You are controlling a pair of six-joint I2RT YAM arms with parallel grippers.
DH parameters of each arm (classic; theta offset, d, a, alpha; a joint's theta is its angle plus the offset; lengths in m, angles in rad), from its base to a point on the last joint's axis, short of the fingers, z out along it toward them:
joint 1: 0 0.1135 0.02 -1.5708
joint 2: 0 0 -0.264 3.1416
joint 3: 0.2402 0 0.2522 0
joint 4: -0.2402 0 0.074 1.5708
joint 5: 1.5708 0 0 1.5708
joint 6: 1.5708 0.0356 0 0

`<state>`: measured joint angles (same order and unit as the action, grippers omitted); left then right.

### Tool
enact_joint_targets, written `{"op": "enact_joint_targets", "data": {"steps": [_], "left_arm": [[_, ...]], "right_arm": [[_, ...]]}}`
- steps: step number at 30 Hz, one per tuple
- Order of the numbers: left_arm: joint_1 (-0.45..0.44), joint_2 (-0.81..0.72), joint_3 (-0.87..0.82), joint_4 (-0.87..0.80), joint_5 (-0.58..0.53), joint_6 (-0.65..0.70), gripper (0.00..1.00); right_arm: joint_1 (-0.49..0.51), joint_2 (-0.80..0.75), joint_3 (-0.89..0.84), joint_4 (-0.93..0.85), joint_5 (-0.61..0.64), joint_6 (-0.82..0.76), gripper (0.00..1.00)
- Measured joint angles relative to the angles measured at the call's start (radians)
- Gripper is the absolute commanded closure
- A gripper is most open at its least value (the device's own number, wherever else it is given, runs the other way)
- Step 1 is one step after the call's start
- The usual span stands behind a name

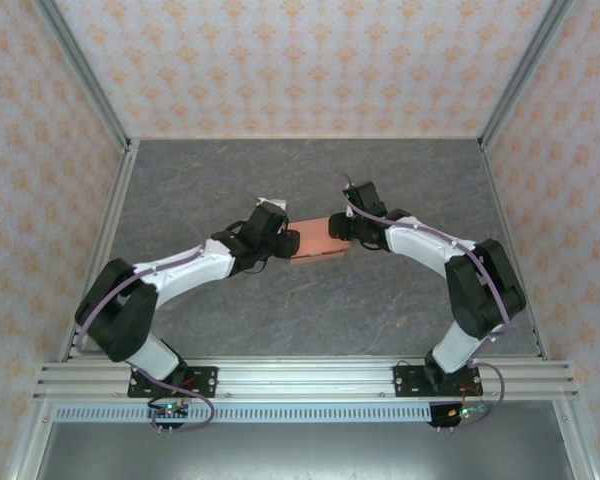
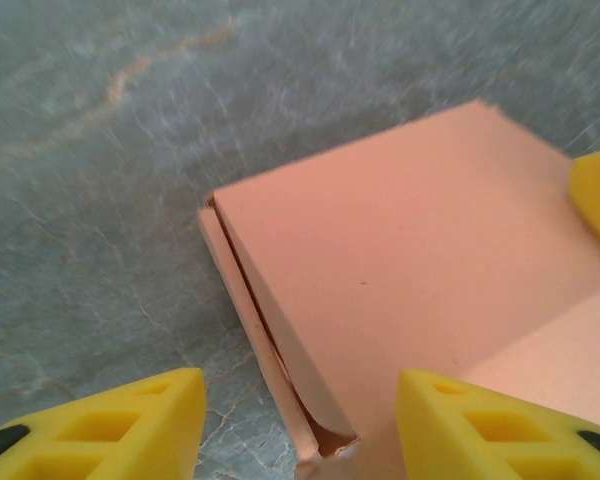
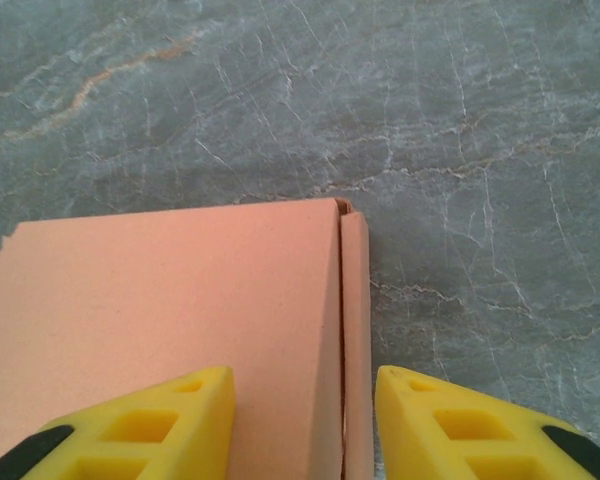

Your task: Fold the paper box

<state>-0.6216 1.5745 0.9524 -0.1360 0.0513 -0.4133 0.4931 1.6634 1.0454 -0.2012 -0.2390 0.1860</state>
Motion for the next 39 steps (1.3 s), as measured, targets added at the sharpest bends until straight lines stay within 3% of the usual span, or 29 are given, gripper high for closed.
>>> {"op": "enact_joint_targets", "data": {"steps": [5,15,25,34,39], "left_arm": [[0.01,0.079,-0.008,0.025,0.024,-0.025,0.52],[0.022,0.093,-0.059,0.086,0.027,-0.051,0.54],[0.023,0.094,-0.059,0.1,0.026,-0.051,0.48],[0.023,-0.039,-0.084,0.108,0.023,-0.057,0.44],[0.043,-0.06,-0.084,0.106,0.024,-0.031,0.43]], "right_arm": [[0.002,0.023,-0.043,0.016,-0.001,0.001,0.59],[0.017,0.053,-0.06,0.071,-0.005,0.005,0.6],[0.017,0.052,-0.031,0.023,0.013,-0.014,0.57],[0.017,-0.093,-0.035,-0.054,0.053,-0.049,0.52],[0.022,-0.2,-0.122,-0.06,0.049,-0.048,0.51]]}}
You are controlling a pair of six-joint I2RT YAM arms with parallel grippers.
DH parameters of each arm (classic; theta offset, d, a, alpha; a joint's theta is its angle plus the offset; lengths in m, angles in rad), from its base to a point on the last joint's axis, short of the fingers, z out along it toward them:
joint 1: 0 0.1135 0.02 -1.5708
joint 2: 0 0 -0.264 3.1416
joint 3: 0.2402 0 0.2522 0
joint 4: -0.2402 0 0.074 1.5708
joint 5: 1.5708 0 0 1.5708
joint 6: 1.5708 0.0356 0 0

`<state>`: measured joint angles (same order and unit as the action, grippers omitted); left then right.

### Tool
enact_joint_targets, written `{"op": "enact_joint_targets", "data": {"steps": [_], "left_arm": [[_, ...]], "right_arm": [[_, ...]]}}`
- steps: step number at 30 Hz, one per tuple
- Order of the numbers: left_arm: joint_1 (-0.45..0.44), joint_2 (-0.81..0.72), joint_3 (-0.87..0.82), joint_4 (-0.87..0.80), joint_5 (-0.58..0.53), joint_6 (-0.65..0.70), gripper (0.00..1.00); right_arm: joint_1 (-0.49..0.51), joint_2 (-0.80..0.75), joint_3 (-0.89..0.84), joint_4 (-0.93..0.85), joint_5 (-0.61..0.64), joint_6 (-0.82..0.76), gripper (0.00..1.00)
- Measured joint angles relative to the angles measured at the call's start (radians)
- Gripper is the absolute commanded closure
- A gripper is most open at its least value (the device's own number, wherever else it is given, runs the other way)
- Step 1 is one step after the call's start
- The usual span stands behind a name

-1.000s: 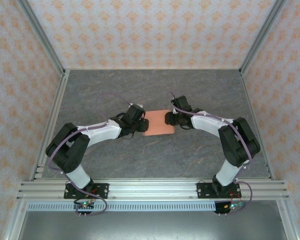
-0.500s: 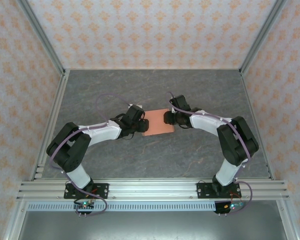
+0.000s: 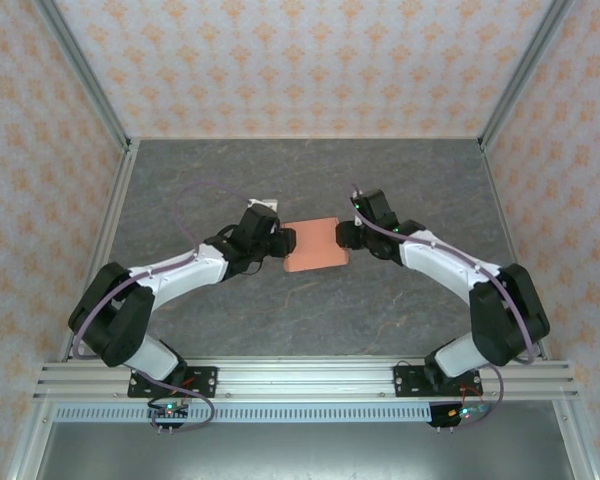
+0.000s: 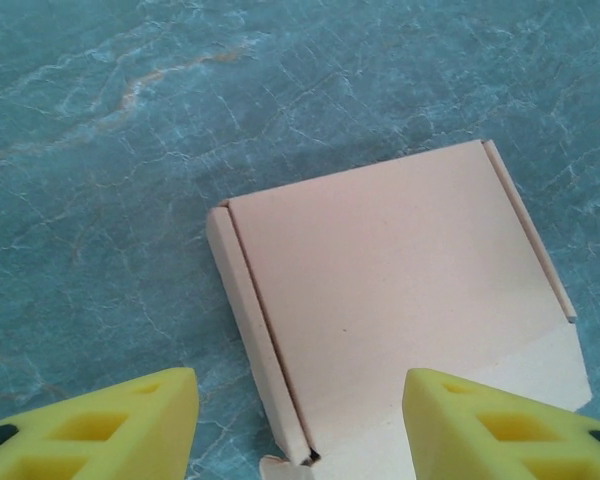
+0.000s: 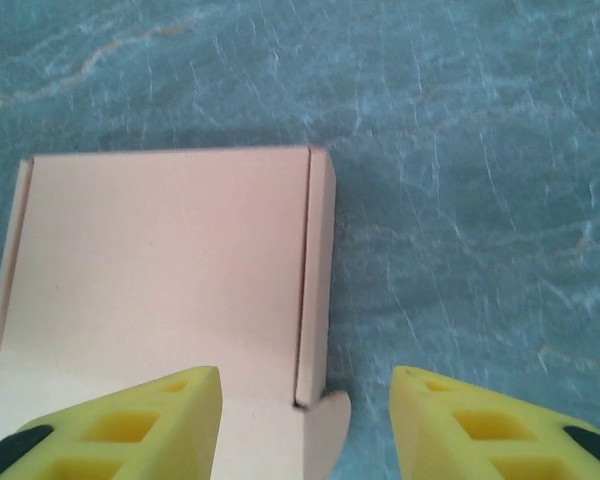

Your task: Fold the paper box

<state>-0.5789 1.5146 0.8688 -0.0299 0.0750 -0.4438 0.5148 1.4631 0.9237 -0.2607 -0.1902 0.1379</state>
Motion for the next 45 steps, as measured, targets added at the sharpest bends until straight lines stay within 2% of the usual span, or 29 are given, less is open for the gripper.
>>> {"op": "enact_joint_targets", "data": {"steps": [4,9,13,22,31,40,45], "left_arm": [[0.047,0.032,0.045,-0.038,0.042,0.04,0.43],[0.097,0.158,0.222,-0.106,0.107,0.134,0.43],[0.104,0.264,0.36,-0.164,0.161,0.208,0.43],[0.108,0.504,0.644,-0.328,0.276,0.394,0.43],[0.156,0.629,0.811,-0.473,0.409,0.496,0.43],[0.169,0.642,0.817,-0.542,0.491,0.505,0.43],[0.18,0.642,0.791,-0.542,0.499,0.494,0.45]], "right_arm": [[0.024,-0.079,-0.087,-0.017,-0.02,0.027,0.5],[0.091,-0.137,-0.177,0.01,-0.097,0.11,0.5],[0.12,-0.109,-0.221,0.064,-0.161,0.175,0.5],[0.141,0.065,-0.23,0.226,-0.264,0.267,0.53],[0.068,0.13,-0.21,0.292,-0.316,0.281,0.55],[-0.032,0.186,-0.134,0.307,-0.364,0.277,0.59],[-0.083,0.201,-0.117,0.307,-0.391,0.277,0.59]]}}
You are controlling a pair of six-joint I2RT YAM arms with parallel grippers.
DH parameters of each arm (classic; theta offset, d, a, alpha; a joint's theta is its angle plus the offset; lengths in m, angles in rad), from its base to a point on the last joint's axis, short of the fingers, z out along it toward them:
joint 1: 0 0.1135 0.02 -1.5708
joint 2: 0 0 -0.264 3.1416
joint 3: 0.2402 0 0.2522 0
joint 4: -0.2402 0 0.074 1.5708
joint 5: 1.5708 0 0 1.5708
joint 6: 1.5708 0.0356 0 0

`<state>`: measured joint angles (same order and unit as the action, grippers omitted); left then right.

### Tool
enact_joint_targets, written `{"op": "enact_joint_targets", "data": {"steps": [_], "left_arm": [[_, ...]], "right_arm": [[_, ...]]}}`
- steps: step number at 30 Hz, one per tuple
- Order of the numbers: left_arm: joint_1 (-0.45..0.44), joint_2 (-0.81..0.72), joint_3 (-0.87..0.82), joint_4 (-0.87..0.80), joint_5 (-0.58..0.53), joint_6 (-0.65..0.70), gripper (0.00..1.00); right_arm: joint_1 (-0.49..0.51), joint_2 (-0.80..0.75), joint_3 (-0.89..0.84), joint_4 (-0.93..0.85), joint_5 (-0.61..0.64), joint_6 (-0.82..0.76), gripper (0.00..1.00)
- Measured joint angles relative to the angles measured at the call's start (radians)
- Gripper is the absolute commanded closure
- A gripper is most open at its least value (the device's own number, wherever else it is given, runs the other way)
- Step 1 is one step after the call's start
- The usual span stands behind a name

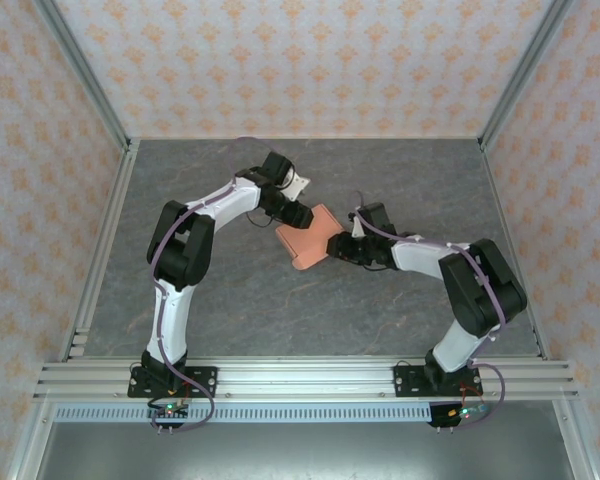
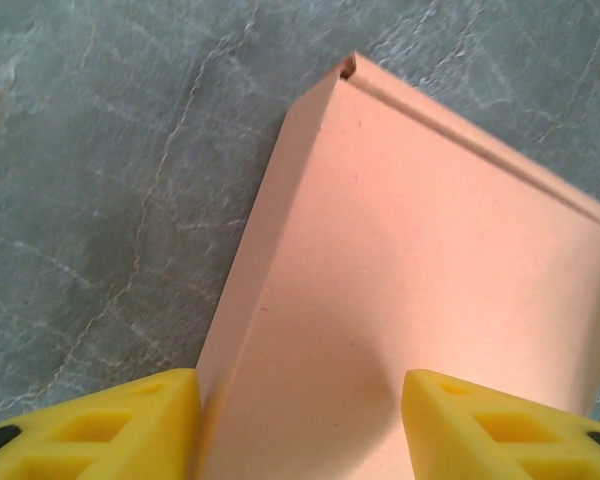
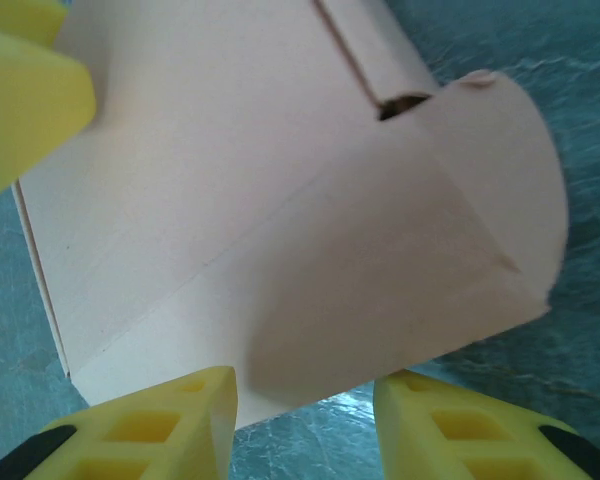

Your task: Fold the paper box

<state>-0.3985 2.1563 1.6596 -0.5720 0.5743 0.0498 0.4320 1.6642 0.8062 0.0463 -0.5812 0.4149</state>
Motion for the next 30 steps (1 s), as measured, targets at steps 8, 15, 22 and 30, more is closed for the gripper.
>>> {"op": "enact_joint_targets", "data": {"steps": [8,15,22,30], "left_arm": [[0.009,-0.001,-0.022,0.015,0.014,-0.027,0.48],[0.013,-0.027,-0.079,0.076,0.021,-0.079,0.51],[0.014,-0.063,-0.151,0.145,0.02,-0.139,0.54],[0.026,-0.086,-0.202,0.198,0.018,-0.183,0.59]], "right_arm": [[-0.014,0.019,-0.002,0.045,-0.033,0.025,0.61],[-0.014,0.045,-0.068,0.204,-0.072,0.127,0.57],[-0.014,0.048,-0.147,0.382,-0.085,0.244,0.7],[-0.017,0.05,-0.18,0.488,-0.074,0.322,0.84]]}}
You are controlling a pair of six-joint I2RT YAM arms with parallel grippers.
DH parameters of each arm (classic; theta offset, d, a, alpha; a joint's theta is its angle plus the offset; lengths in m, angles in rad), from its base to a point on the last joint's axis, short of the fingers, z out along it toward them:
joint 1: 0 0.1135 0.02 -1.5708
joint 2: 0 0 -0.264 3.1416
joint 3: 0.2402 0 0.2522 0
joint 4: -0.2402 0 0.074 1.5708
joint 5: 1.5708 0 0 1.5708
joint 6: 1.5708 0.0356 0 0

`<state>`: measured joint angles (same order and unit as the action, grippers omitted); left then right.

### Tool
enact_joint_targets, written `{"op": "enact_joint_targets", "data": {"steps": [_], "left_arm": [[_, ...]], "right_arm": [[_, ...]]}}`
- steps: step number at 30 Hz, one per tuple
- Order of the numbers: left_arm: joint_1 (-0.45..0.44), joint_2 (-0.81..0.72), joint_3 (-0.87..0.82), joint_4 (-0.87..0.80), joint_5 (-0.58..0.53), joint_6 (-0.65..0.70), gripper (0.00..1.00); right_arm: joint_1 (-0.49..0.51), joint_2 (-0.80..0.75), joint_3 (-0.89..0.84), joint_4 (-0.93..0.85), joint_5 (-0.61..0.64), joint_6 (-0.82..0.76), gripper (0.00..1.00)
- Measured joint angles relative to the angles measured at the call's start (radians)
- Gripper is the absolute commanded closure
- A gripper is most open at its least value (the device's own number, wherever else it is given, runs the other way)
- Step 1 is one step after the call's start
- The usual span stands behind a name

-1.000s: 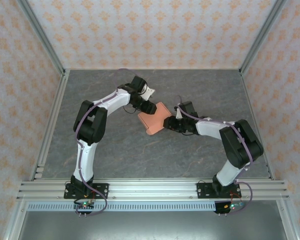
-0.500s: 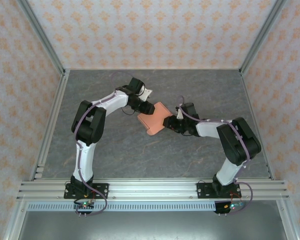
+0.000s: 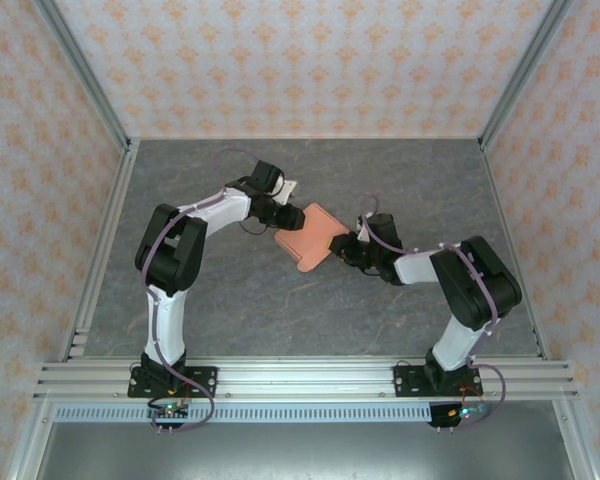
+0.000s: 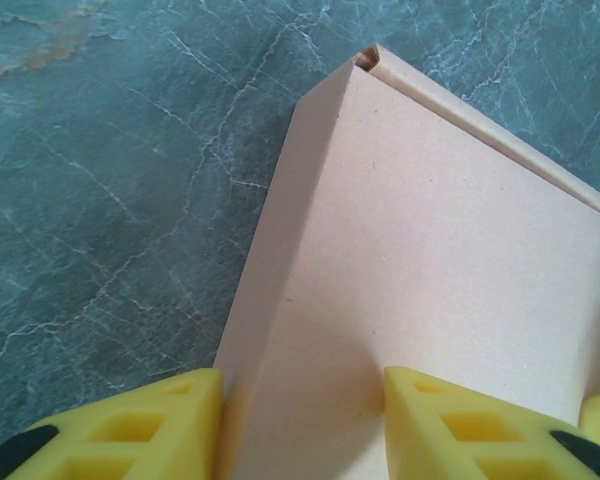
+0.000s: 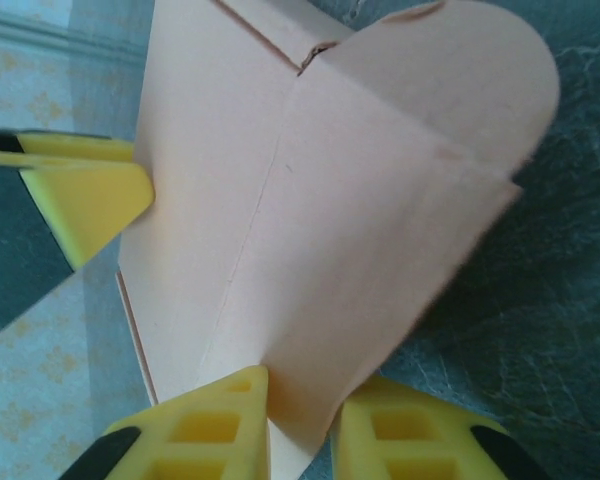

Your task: Fold the paper box

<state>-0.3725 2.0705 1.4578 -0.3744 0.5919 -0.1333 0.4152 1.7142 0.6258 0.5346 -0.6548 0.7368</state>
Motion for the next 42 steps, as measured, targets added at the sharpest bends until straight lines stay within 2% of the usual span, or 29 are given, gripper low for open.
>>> {"op": "enact_joint_targets", "data": {"steps": [7,23,42], "left_arm": [[0.01,-0.013,-0.026,0.022,0.003,-0.024,0.67],[0.026,-0.024,-0.061,0.058,0.04,-0.053,0.69],[0.028,-0.047,-0.127,0.109,0.136,-0.113,0.68]], "right_arm": [[-0.002,0.0,-0.005,0.082,0.003,0.031,0.91],[-0.002,-0.005,-0.005,0.094,0.008,0.038,0.93],[-0.002,-0.13,-0.005,-0.028,0.027,0.033,0.95]]}}
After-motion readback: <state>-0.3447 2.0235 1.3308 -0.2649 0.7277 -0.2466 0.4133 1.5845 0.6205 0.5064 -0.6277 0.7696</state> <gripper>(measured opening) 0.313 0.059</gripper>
